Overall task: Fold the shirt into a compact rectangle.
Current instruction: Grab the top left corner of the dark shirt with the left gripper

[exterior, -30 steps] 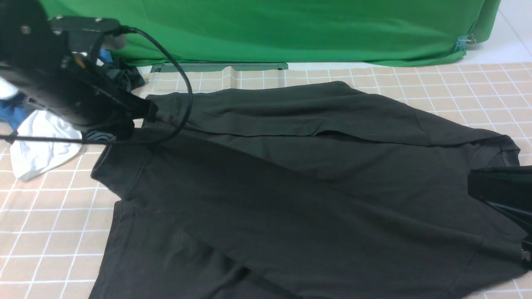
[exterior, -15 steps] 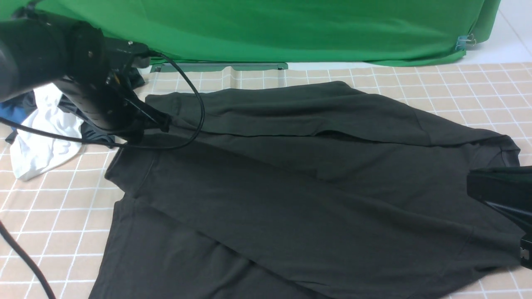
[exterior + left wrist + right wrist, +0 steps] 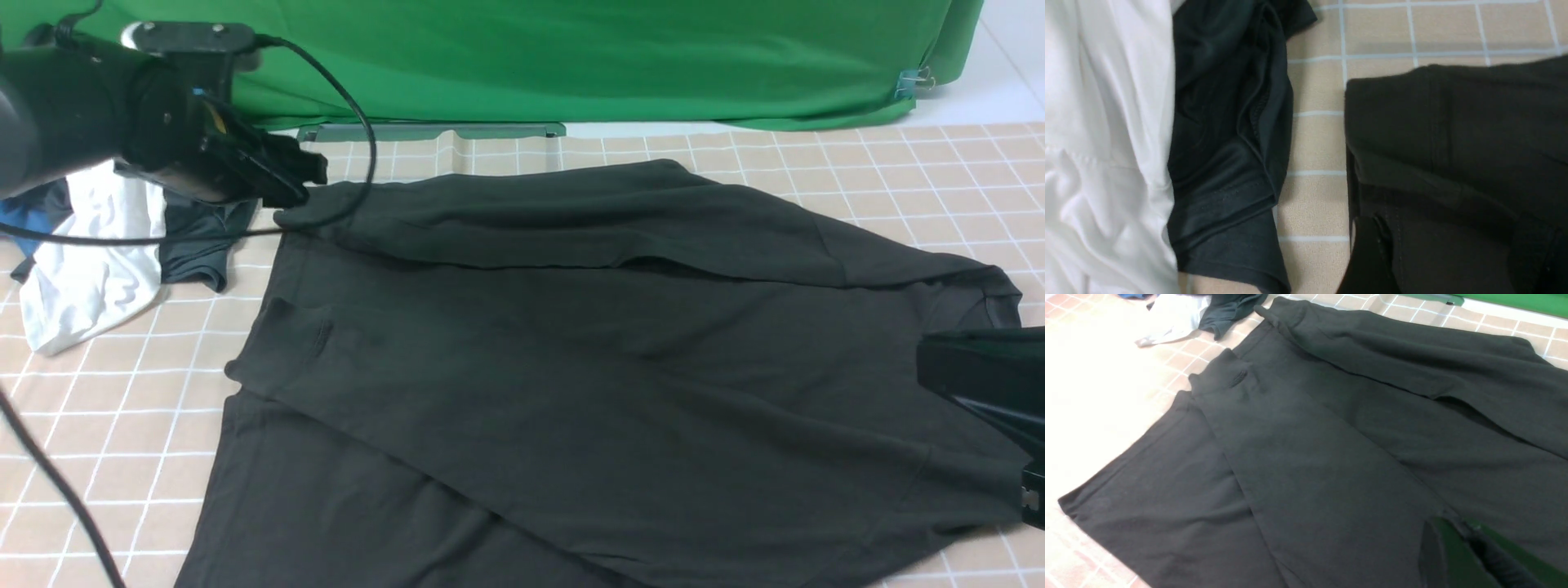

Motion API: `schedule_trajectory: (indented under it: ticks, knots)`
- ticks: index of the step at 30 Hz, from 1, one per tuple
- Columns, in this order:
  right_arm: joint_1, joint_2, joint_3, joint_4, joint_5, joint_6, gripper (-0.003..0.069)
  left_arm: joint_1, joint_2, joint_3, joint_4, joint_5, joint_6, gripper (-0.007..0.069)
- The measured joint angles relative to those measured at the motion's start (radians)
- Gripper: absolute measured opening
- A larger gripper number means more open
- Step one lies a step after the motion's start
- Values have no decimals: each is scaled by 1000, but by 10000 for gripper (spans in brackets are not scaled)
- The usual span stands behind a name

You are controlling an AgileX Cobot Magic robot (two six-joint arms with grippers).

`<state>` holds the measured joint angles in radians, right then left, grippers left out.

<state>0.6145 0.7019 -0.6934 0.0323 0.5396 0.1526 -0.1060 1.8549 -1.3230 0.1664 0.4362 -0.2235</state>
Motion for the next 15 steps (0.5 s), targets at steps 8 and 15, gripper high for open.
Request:
schedule_trajectory:
  ticks: [8, 15]
  knots:
    - [0, 0, 2, 0, -2, 0, 37, 17, 186, -193, -70, 36, -7, 435]
    - [0, 0, 2, 0, -3, 0, 37, 18, 318, -348, -80, 181, -48, 435]
